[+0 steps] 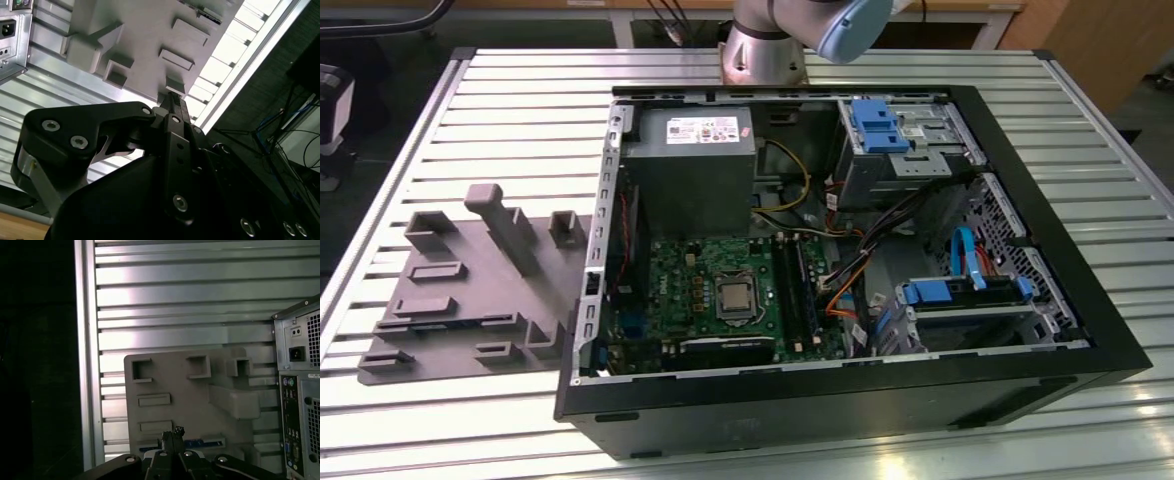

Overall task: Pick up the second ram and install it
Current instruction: 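Reach for the second ram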

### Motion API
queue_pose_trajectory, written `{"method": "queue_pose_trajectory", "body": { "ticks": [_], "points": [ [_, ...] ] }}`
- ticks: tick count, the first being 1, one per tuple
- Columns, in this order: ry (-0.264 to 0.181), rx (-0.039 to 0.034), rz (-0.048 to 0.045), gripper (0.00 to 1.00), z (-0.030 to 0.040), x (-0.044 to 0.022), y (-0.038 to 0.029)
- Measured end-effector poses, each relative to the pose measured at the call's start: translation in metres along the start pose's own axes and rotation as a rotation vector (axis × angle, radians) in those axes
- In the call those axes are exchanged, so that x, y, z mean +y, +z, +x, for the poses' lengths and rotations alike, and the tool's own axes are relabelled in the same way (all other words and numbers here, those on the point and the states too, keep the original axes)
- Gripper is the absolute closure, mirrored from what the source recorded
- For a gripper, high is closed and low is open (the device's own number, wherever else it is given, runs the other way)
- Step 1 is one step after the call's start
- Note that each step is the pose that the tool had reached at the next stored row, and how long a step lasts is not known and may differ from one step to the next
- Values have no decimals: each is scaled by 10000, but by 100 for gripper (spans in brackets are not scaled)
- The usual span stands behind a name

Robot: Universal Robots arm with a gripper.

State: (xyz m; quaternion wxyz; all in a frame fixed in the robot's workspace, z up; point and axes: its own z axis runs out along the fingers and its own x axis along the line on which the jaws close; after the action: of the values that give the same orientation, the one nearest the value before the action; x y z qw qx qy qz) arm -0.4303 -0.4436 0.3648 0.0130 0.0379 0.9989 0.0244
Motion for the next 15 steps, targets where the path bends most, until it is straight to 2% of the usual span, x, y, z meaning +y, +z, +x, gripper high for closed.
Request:
{"method": "queue_pose_trajectory", "body": {
  "ticks": [15],
  "points": [
    [1, 6, 1, 89, -2, -77, 87]
  ]
}}
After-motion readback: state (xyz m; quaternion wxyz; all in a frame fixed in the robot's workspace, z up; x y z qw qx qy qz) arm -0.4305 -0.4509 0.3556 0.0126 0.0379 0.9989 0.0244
